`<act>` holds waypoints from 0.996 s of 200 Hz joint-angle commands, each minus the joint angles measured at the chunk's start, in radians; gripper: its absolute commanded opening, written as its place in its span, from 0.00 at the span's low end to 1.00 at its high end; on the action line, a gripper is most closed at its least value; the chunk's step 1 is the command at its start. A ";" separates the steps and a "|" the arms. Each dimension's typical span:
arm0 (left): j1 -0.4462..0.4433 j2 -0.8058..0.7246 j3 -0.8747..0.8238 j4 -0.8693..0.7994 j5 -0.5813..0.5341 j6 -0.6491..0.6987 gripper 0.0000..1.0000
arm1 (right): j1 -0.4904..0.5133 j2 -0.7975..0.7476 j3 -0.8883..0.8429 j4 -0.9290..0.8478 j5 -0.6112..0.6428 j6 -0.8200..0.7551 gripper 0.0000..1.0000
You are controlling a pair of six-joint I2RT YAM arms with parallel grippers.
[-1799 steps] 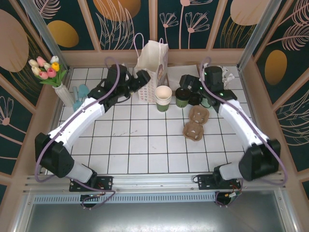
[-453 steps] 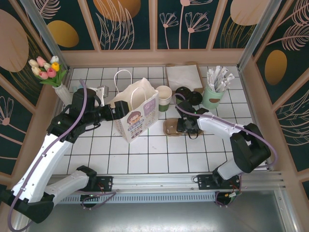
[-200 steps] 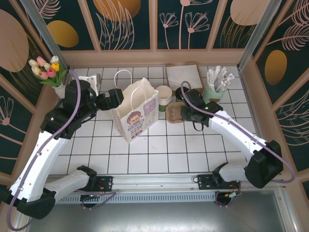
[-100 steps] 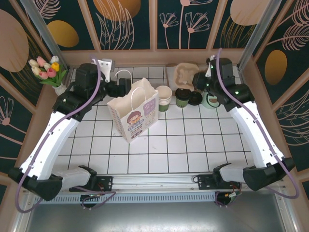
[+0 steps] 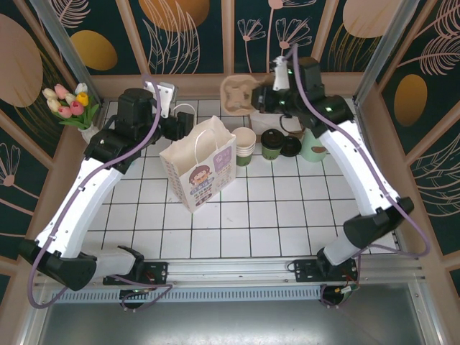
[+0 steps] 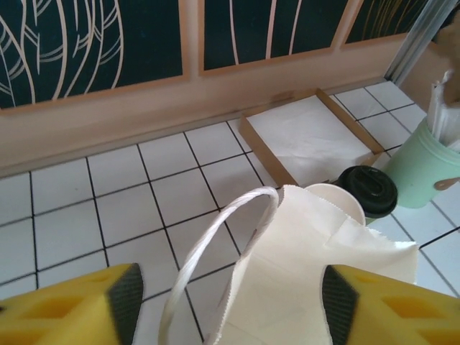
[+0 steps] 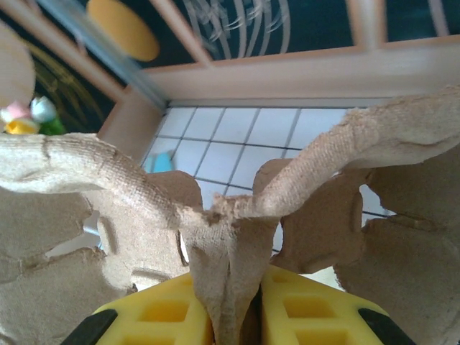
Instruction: Pack the takeout coffee
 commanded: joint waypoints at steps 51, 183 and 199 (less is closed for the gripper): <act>0.009 0.000 0.007 -0.005 0.073 -0.014 0.04 | 0.068 0.192 0.285 0.042 -0.254 -0.010 0.20; 0.019 -0.031 -0.030 0.024 0.019 -0.118 0.00 | 0.105 0.081 -0.107 0.186 -0.481 0.167 0.20; 0.019 -0.027 -0.026 0.023 0.007 -0.128 0.00 | 0.104 0.044 -0.149 0.201 -0.470 0.176 0.20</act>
